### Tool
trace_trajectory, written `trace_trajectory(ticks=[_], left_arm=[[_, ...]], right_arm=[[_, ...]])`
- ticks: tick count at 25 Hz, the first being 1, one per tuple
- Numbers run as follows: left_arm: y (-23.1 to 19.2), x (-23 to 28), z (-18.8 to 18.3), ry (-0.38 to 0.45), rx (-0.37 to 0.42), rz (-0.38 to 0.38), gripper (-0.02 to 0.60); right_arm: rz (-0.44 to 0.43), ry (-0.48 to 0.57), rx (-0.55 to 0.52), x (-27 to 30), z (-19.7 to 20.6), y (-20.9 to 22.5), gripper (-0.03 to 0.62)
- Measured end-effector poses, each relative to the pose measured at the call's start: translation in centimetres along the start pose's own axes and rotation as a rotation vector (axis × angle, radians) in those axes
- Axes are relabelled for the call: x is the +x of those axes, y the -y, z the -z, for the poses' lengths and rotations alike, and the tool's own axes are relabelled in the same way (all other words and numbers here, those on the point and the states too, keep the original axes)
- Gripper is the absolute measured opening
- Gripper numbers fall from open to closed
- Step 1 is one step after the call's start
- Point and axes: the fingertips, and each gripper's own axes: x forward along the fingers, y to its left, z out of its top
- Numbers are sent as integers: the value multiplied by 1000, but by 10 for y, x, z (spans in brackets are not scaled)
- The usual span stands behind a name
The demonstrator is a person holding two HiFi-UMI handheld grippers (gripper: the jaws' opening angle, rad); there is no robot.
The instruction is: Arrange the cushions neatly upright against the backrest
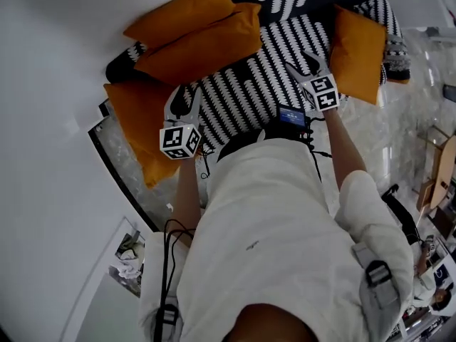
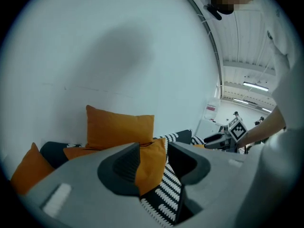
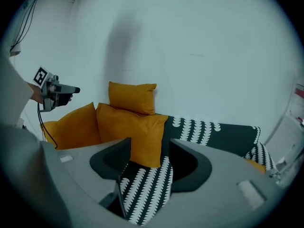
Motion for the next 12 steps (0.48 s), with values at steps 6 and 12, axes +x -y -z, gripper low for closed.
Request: trace_trajectory(ticks=[6,12], left_arm=[[30,-2,-1,6,2,74,161],[52,-15,7,-7,-8,127,116]], right_arm=[[-18,64,44,-46,-10,-26,188],[-26,87,25,-76,-19,-57,76]])
